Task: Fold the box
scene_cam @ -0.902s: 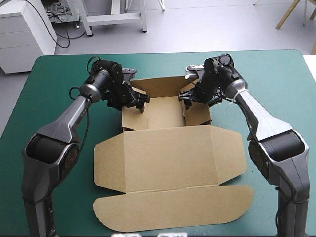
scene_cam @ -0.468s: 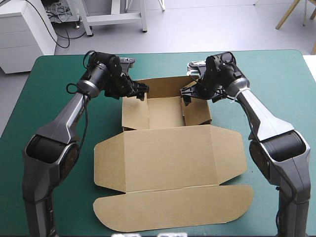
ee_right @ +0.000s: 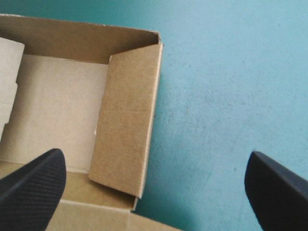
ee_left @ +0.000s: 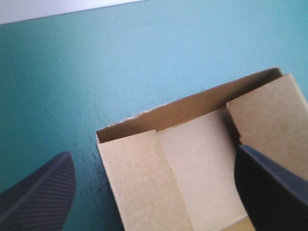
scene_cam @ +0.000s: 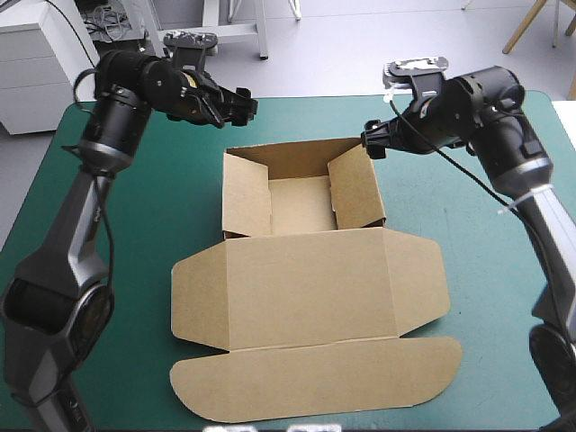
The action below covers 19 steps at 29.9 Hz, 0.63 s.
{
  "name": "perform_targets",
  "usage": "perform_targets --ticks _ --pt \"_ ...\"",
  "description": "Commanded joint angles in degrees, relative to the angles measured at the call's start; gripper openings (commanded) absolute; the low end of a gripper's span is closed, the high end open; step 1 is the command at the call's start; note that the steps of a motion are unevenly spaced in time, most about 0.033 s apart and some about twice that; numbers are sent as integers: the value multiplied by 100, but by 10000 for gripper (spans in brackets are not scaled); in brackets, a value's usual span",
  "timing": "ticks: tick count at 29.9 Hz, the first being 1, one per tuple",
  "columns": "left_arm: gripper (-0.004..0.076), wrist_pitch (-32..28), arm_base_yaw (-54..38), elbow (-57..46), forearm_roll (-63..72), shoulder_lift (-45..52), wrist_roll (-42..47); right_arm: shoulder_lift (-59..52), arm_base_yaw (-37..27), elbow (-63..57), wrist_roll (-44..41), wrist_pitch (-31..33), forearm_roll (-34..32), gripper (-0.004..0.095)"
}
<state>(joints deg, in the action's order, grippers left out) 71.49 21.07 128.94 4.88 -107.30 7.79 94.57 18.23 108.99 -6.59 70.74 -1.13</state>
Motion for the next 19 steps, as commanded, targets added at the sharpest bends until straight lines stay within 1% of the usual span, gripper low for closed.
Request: perform_targets --ticks 1,7,12,19 --pt "626 278 30 -199 476 1036 -284 -733 -59 -464 47 -173 -180 928" --pt "614 278 30 -1148 419 2294 -478 -680 -59 -783 -32 -173 8 928" --pt "586 278 30 -2040 211 3417 -542 -262 -59 -783 -42 -231 67 928" --pt "552 278 30 -3339 132 4922 -542 357 -59 -770 9 -467 354 927"
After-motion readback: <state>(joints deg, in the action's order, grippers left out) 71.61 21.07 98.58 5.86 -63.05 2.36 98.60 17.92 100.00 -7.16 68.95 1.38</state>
